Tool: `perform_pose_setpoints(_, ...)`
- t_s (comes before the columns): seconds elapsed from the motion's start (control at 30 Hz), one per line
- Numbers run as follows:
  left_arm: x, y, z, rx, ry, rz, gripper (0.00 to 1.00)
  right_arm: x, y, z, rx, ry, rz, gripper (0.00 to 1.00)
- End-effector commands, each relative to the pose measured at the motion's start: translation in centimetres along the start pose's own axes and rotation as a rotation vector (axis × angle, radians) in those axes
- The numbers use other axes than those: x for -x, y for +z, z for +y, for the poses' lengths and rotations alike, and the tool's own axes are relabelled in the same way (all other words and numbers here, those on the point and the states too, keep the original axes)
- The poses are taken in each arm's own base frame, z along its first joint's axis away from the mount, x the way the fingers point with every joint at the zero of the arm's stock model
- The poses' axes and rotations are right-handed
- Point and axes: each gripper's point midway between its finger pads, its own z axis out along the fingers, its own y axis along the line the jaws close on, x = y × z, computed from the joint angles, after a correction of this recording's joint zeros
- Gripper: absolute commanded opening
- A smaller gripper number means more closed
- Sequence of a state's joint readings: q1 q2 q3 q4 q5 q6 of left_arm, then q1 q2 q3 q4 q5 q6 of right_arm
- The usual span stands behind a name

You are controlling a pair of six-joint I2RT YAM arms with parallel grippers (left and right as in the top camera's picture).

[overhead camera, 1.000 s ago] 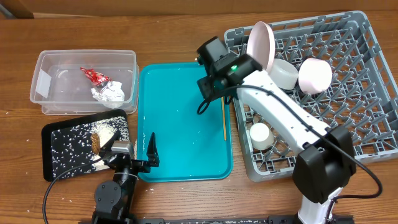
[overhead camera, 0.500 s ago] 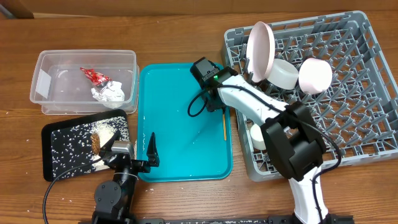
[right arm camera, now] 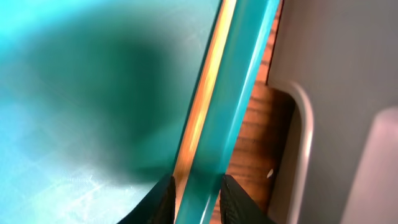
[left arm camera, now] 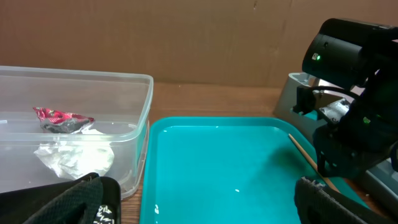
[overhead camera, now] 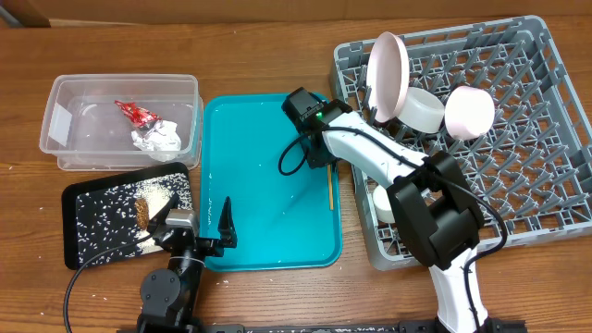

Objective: Sort waste into correct bins and load items into the dishwasher
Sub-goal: 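Move the right gripper to the chopsticks and grasp them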

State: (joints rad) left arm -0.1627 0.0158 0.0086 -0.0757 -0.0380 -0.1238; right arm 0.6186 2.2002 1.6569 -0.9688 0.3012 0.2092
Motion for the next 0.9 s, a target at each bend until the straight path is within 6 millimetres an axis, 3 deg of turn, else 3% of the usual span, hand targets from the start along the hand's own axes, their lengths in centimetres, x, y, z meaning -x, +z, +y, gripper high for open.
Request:
perform_pose_setpoints(0.0, 0.1, 0.0, 0.1, 0.0, -0.008, -0.008, 1.0, -0.4, 0.0, -0.4, -0.096, -0.002, 0.004, 0.29)
perform_pose_setpoints(0.17, 0.1, 0.0, 0.1, 0.0, -0.008, -0.008, 1.0, 0.6, -1.8, 0.3, -0.09, -0.016, -0.057, 0.38)
perform_pose_setpoints(0.57, 0.1, 0.0, 0.1, 0.0, -0.008, -0.008, 1.0, 1.1, -1.2, 0.3, -0.046, 0.003, -0.064, 0.41)
perform_pose_setpoints(0.7, 0.1, 0.0, 0.1, 0.0, -0.008, -0.008, 1.0, 0.8, -1.2, 1.8, 0.038, -0.048, -0.043, 0.41)
perform_pose_setpoints(0.87, 0.1, 0.0, 0.1, 0.0, -0.008, -0.008, 1.0, 0.2, -0.8, 2.1, 0.054, -0.052, -0.025, 0.4)
